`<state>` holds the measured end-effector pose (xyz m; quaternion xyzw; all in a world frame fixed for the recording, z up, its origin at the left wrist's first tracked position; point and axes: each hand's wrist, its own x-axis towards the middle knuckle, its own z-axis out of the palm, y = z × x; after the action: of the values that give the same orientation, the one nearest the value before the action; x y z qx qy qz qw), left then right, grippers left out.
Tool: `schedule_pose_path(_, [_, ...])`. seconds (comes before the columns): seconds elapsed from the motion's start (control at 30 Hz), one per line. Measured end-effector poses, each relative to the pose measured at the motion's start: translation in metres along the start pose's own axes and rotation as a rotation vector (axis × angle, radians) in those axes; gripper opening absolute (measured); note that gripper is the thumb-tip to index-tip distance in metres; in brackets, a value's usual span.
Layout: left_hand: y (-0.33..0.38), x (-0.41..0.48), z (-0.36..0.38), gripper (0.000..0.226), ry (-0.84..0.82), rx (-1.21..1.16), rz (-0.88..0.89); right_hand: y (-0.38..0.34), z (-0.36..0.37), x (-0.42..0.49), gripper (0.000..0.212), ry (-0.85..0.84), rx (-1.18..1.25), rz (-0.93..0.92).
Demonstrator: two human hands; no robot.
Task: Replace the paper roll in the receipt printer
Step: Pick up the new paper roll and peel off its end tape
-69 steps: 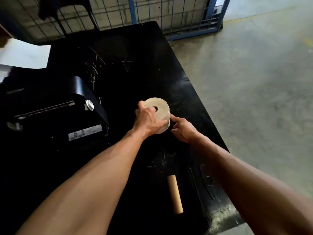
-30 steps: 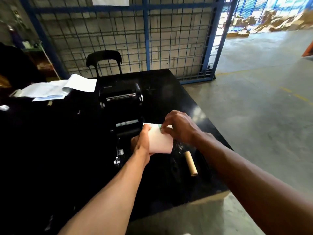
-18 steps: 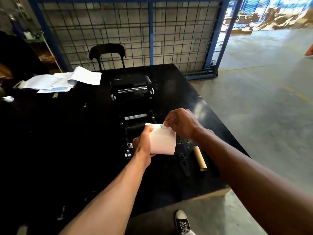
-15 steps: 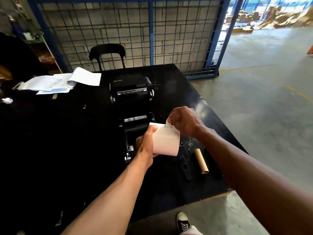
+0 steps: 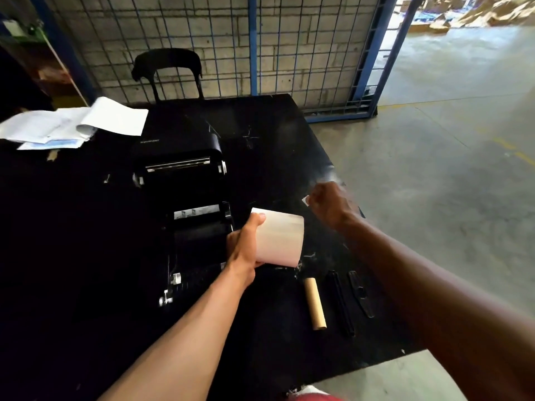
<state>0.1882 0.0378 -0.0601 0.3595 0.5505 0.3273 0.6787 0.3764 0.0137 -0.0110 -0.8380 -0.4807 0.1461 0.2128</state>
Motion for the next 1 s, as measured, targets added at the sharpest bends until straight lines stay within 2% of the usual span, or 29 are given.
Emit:
schedule_pose_path(0.13, [-0.004, 0.014, 0.017, 0.041, 0.045, -0.017, -0.022, 0.026, 0.011, 0.021, 0.018, -0.116, -0.061, -0.003])
schedule_pose_path(0.23, [-0.008, 0.023, 0.026, 0.043, 0.078, -0.039, -0.05, 0.044, 0.022, 0.034, 0.023, -0.196, -0.172, -0.095])
schedule_pose_path(0.37, [-0.013, 0.029, 0.036, 0.044, 0.102, -0.044, -0.062, 0.066, 0.042, 0.052, 0.019, -0.237, -0.317, -0.217])
schedule_pose_path(0.53, [-0.02, 0.034, 0.044, 0.043, 0.159, -0.068, -0.098, 0.106, 0.069, 0.055, 0.013, -0.329, -0.456, -0.283])
schedule_pose_path(0.7, [-0.024, 0.041, 0.05, 0.046, 0.182, -0.056, -0.125, 0.128, 0.084, 0.047, 0.02, -0.329, -0.385, -0.287])
schedule_pose_path(1.0, [-0.029, 0.034, 0.059, 0.053, 0.17, -0.081, -0.154, 0.131, 0.076, 0.025, 0.027, -0.41, -0.334, -0.173])
